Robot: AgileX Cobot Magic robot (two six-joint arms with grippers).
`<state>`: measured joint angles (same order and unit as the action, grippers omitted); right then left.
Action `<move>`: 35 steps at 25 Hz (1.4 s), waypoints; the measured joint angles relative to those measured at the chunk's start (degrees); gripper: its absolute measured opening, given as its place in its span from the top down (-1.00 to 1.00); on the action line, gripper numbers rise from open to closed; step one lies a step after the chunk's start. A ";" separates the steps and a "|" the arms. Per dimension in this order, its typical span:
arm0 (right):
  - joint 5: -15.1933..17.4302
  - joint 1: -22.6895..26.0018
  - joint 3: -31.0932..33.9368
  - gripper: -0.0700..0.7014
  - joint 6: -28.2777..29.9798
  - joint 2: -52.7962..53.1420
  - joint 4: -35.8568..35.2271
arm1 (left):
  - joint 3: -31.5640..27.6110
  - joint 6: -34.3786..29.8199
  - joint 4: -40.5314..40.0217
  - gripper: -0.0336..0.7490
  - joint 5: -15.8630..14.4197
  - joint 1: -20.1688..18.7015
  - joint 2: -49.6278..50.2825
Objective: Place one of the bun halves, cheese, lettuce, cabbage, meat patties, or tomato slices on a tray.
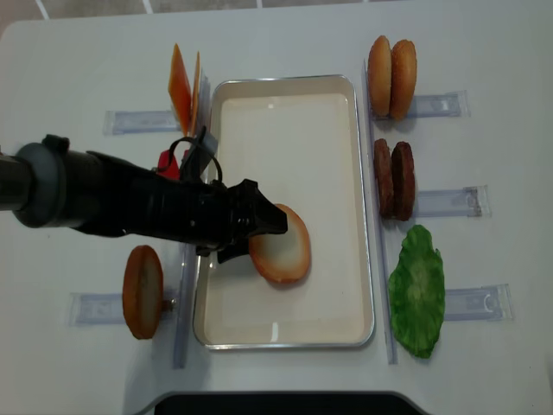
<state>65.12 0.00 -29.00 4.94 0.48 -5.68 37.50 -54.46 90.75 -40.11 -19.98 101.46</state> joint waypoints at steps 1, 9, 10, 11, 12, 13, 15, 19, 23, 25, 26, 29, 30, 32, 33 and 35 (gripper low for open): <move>0.00 0.00 0.00 -0.22 0.00 0.00 0.00 | 0.00 0.49 -0.64 -0.32 0.64 0.00 -0.29; 0.00 0.00 0.00 -0.22 0.00 0.00 0.00 | 0.18 5.87 -5.69 -0.32 2.96 0.00 -4.20; 0.00 0.00 0.00 -0.22 0.00 0.00 0.00 | 0.18 6.54 -6.22 -0.32 3.08 0.00 -4.48; 0.00 0.00 0.00 -0.22 0.00 0.00 0.00 | 0.18 7.22 -7.03 -0.32 3.13 0.00 -4.74; 0.00 0.00 0.00 -0.22 0.00 0.00 0.00 | 0.18 8.34 -8.19 -0.32 3.35 0.00 -4.95; 0.00 0.00 0.00 -0.22 0.00 0.00 0.00 | 0.18 9.57 -9.50 -0.32 3.65 0.00 -5.31; 0.00 0.00 0.00 -0.22 0.00 0.00 0.00 | 0.65 12.51 -13.21 -0.32 4.02 0.00 -5.97; 0.00 0.00 0.00 -0.22 0.00 0.00 0.00 | 2.09 17.92 -18.58 -0.32 4.42 0.00 -7.54; 0.00 0.00 0.00 -0.22 0.00 0.00 0.00 | 4.25 24.67 -25.28 -0.32 4.42 0.00 -8.87; 0.00 0.00 0.00 -0.22 0.00 0.00 0.00 | 5.60 29.18 -31.17 -0.32 3.90 0.00 -9.54; 0.00 0.00 0.00 -0.22 0.00 0.00 0.00 | 6.12 31.35 -33.69 -0.32 3.41 0.00 -9.91; 0.00 0.00 0.00 -0.22 0.00 0.00 0.00 | 8.07 36.18 -39.61 -0.32 1.92 0.00 -11.49; 0.00 0.00 0.00 -0.22 0.00 0.00 0.00 | 8.75 37.68 -41.32 -0.32 1.24 0.00 -12.09; 0.00 0.00 0.00 -0.22 0.00 0.00 0.00 | 10.96 41.20 -46.89 -0.32 -0.95 0.00 -13.63; 0.00 0.00 0.00 -0.22 0.00 0.00 0.00 | 12.14 43.77 -50.00 -0.32 -2.63 0.00 -14.37; 0.00 0.00 0.00 -0.22 0.00 0.00 0.00 | 15.42 49.29 -58.49 -0.32 -6.63 0.00 -15.51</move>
<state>65.12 0.00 -29.00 4.94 0.48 -5.68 52.92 -5.17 32.26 -46.74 -19.98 85.96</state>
